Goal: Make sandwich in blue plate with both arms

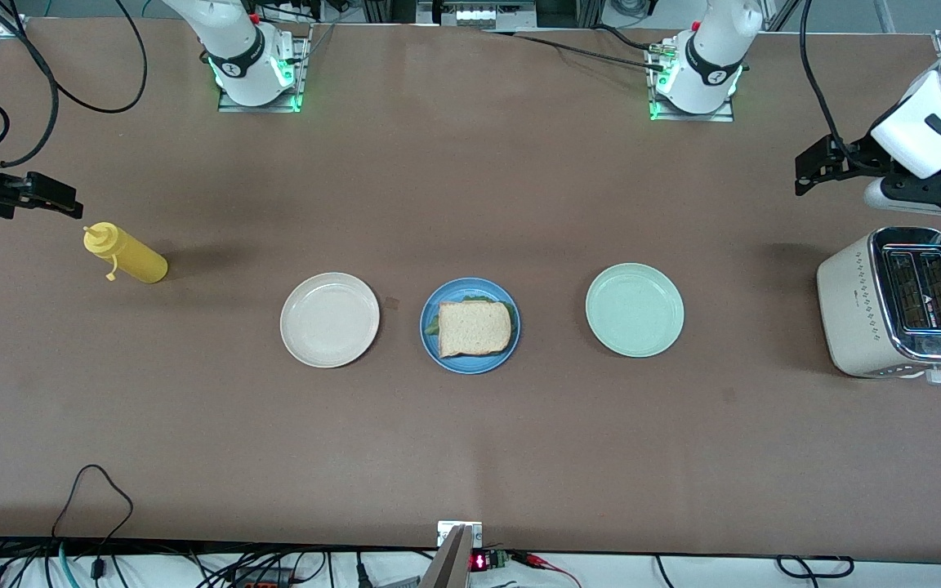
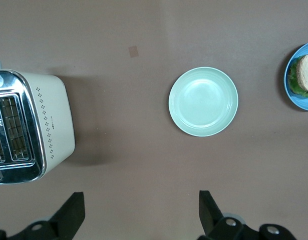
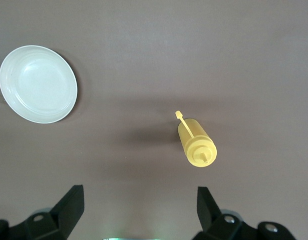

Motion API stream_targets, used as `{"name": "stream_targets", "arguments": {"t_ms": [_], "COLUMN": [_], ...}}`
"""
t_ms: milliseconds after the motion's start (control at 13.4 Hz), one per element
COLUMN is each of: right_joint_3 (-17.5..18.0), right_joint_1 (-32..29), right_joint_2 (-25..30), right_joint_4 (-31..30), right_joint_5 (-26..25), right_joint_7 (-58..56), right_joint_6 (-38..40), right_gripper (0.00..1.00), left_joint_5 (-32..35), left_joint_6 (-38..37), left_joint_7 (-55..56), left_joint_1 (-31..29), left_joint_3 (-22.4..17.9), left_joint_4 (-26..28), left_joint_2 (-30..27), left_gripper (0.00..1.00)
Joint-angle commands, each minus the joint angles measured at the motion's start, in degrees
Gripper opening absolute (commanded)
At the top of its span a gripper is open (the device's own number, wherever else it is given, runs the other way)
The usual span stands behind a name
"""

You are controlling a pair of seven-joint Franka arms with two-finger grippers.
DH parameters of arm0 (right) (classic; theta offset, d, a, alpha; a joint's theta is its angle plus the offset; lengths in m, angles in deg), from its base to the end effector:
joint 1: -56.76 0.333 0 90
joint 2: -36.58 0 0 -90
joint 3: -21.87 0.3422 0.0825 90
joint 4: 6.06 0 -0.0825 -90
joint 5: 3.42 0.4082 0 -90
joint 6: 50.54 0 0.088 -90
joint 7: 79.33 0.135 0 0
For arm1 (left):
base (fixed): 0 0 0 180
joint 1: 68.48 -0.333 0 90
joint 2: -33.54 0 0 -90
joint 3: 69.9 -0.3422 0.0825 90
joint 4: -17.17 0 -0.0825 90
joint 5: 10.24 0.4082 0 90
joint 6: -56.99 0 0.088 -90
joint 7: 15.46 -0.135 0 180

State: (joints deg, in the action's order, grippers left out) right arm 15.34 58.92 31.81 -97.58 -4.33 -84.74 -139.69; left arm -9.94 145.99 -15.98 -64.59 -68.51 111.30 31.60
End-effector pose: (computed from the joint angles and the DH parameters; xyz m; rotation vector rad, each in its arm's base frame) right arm 0.5942 -0.0452 0.5599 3.1206 0.0292 -0.1965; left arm 0.5599 -0.0512 0.6049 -3.1280 0.1585 0.0868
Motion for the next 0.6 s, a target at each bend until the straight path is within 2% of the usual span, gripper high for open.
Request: {"name": "stream_targets", "arguments": {"t_ms": [0, 524], "right_joint_3": [0.20, 0.20], "right_joint_1": [-0.48, -0.31], "right_joint_2": [0.46, 0.37], "right_joint_4": [-0.42, -0.42], "right_joint_5": [0.13, 0.30], "right_joint_7": [0.31, 0.66], "right_joint_6": [0.03, -0.06], "right_gripper": [1.00, 1.00], "left_joint_5": [-0.21, 0.05], "left_joint_6": [-0.23, -0.06], "left_joint_7": [0.26, 0.26], "left_joint_1": [0.42, 0.42], "left_joint_3": [-0.25, -0.25], "left_joint_4": [-0.44, -0.52], "left_joint_2": [-0.26, -0.17], "left_gripper": [1.00, 1.00]}}
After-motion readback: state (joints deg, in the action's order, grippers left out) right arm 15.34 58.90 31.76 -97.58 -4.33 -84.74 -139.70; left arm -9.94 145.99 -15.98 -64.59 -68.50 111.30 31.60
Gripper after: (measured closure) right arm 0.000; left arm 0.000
